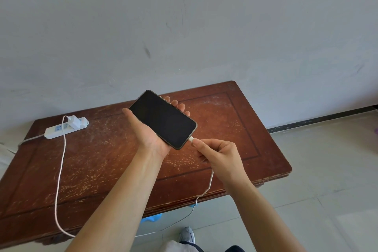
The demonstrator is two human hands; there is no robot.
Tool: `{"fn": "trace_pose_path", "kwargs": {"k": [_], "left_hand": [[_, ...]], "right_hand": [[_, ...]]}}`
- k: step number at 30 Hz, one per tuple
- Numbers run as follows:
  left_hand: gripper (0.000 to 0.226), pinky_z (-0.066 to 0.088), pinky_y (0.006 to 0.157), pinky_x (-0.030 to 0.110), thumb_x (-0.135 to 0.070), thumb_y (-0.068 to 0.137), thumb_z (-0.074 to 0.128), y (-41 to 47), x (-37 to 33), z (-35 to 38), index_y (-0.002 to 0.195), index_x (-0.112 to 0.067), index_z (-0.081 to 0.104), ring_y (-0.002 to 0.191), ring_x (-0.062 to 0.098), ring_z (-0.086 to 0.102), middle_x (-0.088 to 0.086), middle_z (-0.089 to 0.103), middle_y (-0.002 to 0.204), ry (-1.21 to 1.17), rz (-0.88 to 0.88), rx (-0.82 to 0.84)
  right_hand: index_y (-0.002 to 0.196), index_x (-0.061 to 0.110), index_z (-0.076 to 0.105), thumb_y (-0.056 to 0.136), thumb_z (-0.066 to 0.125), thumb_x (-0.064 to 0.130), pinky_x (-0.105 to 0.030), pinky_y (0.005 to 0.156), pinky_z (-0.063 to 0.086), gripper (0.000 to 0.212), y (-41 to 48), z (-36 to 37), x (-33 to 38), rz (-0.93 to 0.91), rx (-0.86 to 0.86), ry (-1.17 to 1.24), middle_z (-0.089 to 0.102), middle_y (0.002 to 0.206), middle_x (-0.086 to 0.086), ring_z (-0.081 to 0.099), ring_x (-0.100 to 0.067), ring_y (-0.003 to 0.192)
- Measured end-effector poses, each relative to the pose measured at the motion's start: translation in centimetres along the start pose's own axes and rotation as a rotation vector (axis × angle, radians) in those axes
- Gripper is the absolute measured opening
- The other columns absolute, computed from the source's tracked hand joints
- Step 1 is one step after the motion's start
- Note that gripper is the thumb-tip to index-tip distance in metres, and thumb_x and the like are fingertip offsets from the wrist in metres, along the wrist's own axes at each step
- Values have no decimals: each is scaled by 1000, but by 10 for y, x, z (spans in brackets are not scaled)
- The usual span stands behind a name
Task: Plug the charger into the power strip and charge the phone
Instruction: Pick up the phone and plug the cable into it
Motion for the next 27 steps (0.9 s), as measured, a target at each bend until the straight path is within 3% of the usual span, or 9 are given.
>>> {"fn": "trace_pose_path", "kwargs": {"k": [11,17,23,27], "left_hand": [[104,53,90,55,-94,68,32,-4,4,3,113,-8,68,106,37,68,16,72,105,29,-2,8],[102,52,93,55,-92,71,35,-6,2,4,119,-8,67,114,38,65,17,71,118,50,-37,19],[108,50,99,55,-94,69,36,-8,6,8,125,-6,65,121,39,62,19,67,127,107,-91,38],[109,43,108,56,-94,67,41,-8,12,10,130,-8,62,125,39,59,19,63,134,180,-122,52]], "right_hand": [[77,20,82,85,75,34,-20,62,58,18,-3,-1,-4,21,-5,18,77,68,-2,69,-11,61],[82,20,82,87,73,35,-21,64,58,18,-1,5,0,12,105,-59,76,71,-3,69,-11,63],[112,26,73,92,66,38,-22,69,60,25,9,-7,8,-12,77,-53,80,92,8,75,-12,82],[105,31,78,97,60,37,-21,70,59,21,9,-8,2,47,81,64,80,94,5,75,-14,84]]}}
Point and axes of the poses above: each hand's wrist, its own y-axis towards the middle knuckle, its own z-axis out of the palm, x = y × z, the point moved 10 cm from there along y, towards the middle knuckle
